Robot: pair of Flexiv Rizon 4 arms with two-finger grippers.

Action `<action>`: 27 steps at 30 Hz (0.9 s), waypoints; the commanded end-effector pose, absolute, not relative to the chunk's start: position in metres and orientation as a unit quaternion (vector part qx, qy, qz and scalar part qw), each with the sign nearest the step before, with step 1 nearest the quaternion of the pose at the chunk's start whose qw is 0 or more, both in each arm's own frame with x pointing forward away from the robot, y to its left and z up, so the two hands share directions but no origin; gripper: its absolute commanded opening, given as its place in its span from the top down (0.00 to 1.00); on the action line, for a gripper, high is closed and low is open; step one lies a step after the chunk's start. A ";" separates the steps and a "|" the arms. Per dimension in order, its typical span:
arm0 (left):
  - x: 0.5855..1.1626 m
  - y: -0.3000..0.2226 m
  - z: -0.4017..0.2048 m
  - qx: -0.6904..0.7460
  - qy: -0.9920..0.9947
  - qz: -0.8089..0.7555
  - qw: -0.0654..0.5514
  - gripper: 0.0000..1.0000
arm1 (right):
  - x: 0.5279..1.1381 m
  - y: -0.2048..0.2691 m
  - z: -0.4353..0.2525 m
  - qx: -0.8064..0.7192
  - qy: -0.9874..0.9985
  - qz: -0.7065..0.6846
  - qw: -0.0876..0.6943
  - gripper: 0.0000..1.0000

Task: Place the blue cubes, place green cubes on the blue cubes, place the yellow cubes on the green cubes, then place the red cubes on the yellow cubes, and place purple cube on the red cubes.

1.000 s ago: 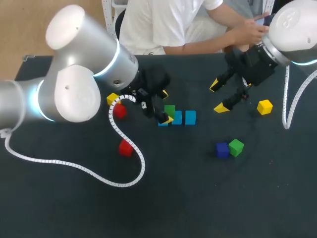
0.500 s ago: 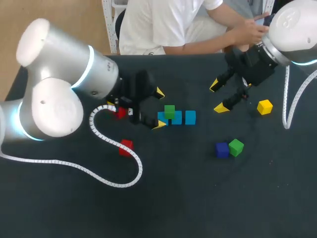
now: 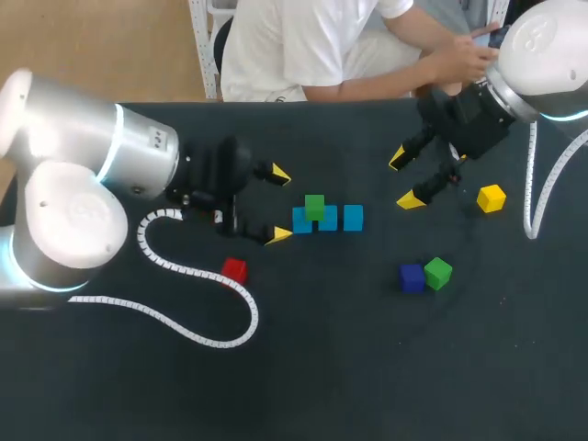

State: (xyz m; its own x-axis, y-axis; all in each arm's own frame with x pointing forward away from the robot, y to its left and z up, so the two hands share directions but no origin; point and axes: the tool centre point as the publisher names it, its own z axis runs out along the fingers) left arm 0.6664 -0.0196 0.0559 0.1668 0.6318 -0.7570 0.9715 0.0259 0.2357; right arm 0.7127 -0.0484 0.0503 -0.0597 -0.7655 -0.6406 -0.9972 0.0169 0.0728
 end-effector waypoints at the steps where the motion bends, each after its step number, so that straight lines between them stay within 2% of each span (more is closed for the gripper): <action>1: 0.665 -0.015 0.056 0.660 0.602 -0.229 0.387 0.00 | 0.712 -0.049 0.050 -0.649 0.678 0.264 0.221 0.00; 15: 0.665 -0.014 0.057 0.661 0.601 -0.236 0.383 0.00 | 0.710 -0.051 0.053 -0.659 0.671 0.261 0.218 0.00; 21: 0.665 -0.014 0.057 0.661 0.601 -0.236 0.383 0.00 | 0.695 -0.071 0.060 -0.723 0.629 0.245 0.150 0.00; 27: 0.665 -0.014 0.057 0.661 0.601 -0.236 0.383 0.00 | 0.674 -0.089 0.053 -0.734 0.622 0.241 0.130 0.00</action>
